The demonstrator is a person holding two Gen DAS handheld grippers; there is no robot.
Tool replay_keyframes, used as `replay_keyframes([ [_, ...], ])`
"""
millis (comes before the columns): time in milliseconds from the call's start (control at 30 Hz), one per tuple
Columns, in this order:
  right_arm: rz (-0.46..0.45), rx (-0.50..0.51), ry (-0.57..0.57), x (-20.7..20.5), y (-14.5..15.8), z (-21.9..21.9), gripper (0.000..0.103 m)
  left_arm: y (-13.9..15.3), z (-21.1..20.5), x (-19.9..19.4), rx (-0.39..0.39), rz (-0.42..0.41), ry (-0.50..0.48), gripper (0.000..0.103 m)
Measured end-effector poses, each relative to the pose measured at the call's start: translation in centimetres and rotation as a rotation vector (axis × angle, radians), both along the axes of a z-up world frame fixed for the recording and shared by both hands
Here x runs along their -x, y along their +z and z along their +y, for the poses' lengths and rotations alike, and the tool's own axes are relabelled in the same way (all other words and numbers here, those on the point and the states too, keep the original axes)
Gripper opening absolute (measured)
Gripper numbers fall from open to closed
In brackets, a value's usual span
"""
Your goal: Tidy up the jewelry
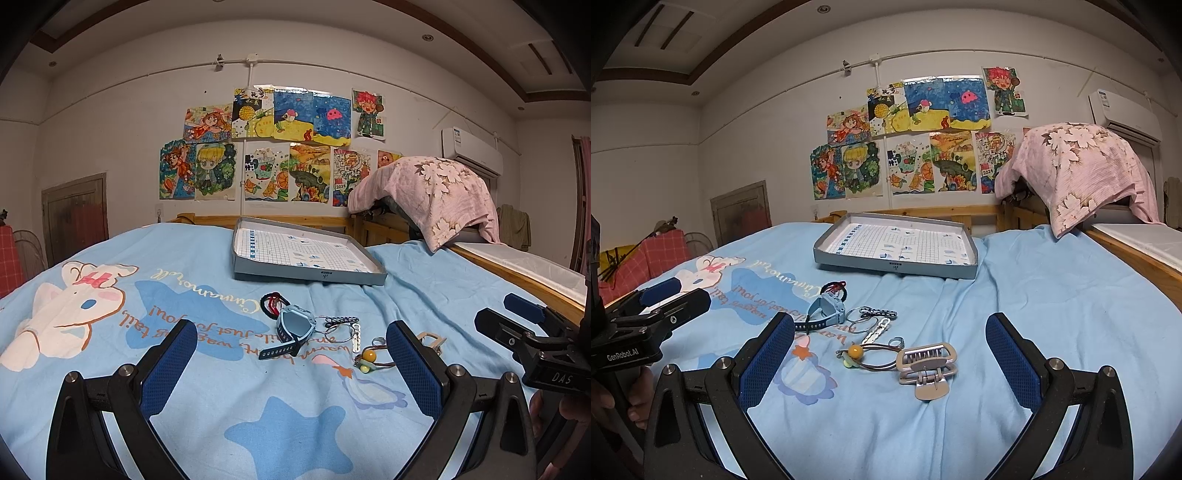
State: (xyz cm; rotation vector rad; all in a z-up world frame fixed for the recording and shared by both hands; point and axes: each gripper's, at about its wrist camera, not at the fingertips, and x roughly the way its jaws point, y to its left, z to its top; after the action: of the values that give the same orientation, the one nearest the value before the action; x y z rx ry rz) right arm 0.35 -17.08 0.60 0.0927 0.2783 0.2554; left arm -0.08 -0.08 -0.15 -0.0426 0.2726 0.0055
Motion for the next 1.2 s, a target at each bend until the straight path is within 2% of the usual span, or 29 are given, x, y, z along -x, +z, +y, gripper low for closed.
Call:
replay_keyframes([
  [1200,0.019,0.016,-0.002,-0.24,-0.5,0.32,0.102,0.09,-0.04,0.01,-0.003,-0.001,-0.001,0.103],
])
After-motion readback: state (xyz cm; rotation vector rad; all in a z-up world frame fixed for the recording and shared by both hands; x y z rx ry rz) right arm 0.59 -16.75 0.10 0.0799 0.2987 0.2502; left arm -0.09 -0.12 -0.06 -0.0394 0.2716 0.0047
